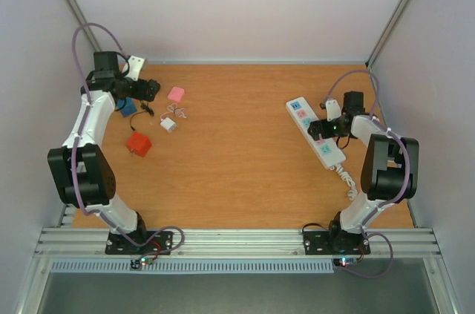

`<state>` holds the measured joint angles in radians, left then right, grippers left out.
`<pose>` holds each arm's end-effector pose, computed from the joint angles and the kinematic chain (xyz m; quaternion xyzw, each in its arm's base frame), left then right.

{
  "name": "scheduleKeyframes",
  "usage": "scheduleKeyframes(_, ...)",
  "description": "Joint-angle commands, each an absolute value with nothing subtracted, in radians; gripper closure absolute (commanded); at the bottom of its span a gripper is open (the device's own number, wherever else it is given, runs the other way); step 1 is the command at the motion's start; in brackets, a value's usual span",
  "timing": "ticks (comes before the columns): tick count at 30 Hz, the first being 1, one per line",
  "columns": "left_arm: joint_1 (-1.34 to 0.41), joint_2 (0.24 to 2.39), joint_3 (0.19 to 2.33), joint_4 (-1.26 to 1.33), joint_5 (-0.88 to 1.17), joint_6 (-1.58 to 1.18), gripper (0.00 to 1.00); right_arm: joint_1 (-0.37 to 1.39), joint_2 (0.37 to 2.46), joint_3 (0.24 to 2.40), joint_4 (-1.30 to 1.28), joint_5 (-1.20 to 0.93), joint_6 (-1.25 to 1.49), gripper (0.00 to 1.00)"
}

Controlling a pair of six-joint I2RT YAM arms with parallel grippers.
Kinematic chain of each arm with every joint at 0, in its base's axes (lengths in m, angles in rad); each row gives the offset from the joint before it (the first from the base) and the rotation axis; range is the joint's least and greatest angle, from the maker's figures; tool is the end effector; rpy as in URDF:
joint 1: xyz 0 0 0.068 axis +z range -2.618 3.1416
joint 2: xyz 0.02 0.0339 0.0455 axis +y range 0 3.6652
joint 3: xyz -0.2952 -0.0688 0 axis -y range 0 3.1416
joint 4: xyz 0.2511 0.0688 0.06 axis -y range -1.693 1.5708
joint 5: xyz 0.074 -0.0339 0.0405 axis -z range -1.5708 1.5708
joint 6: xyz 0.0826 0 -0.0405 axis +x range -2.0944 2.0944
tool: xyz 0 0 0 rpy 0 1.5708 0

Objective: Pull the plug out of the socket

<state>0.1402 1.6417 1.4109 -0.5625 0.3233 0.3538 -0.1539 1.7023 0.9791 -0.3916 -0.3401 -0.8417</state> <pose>0.4056 0.0307 0.3004 0.1580 0.9016 -0.0530 0.3991 0.3536 -0.0270 0.1486 -0.3597 0.8910 0.0385 0.2744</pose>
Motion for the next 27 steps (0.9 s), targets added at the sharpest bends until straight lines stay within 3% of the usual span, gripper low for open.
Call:
scheduleKeyframes(1, 0.174, 1.684, 1.541, -0.635, 0.460, 0.313, 0.00, -0.164, 1.655, 1.115, -0.442, -0.395, -0.753, 0.01)
scheduleKeyframes(8, 0.306, 1.768, 1.790, -0.730, 0.596, 0.207, 0.00, -0.163, 1.661, 1.332, -0.503, -0.492, -0.658, 0.01)
scheduleKeyframes(14, 0.353, 1.766, 1.922, -0.706, 0.445, 0.106, 0.00, -0.166, 1.673, 1.498, -0.487, -0.562, -0.542, 0.02)
scheduleKeyframes(27, 0.385, 1.672, 1.736, -0.600, 0.279, 0.075, 0.00, -0.243, 1.648, 1.548, -0.352, -0.684, -0.298, 0.01)
